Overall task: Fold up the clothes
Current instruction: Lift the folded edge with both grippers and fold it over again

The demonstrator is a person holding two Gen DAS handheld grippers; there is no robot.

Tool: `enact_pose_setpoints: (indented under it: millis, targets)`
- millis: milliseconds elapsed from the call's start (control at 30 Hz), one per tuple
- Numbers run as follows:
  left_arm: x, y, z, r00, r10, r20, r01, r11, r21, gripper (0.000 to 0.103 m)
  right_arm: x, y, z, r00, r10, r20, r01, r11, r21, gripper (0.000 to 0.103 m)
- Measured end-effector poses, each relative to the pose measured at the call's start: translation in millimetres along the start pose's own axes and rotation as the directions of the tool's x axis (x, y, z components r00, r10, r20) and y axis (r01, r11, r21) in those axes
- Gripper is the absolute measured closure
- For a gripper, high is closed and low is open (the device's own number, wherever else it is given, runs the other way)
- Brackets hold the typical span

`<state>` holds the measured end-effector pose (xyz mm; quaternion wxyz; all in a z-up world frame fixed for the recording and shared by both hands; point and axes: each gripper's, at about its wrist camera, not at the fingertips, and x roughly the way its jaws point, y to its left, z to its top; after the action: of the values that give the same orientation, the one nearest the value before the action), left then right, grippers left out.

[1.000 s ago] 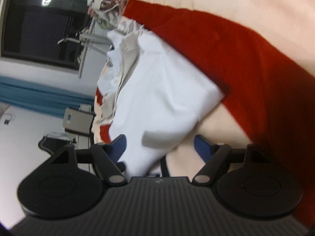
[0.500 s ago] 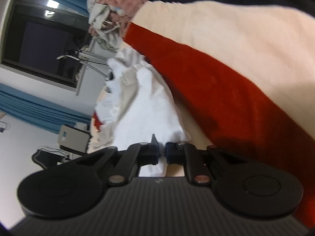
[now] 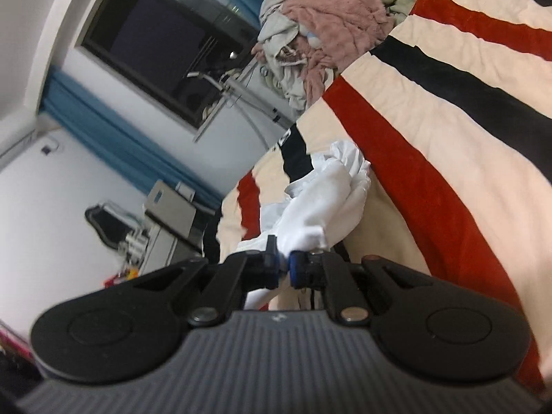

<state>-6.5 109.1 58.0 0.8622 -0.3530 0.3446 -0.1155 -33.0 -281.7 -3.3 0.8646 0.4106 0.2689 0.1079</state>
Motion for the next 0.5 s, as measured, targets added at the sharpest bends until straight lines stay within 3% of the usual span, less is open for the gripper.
enact_pose_setpoints:
  millis: [133,267,367,500]
  targets:
    - [-45,6,-45,1.000,0.016,-0.026,-0.016,1.000,-0.004,0.099,-38,-13,-33,1.000,-0.012,-0.015,0.013,0.999,0.034,0.094]
    - [-55,3,-66,1.000,0.015,-0.018,-0.015,1.000,-0.004,0.098,-55,-26,-56,0.998,-0.056,-0.024,0.057,0.998,0.023,0.094]
    - [-39,-2,-54,0.999,0.014,-0.030,-0.015,0.999,-0.031,0.098,-42,-28,-43,0.997,-0.071,-0.018,0.071,0.997,0.031,0.094]
    - [-3,-4,-9,0.999,0.034,-0.027,-0.037,0.992,-0.118,0.097,-1,-15,-5,0.999,-0.048,0.013,0.047,0.996,0.072,0.094]
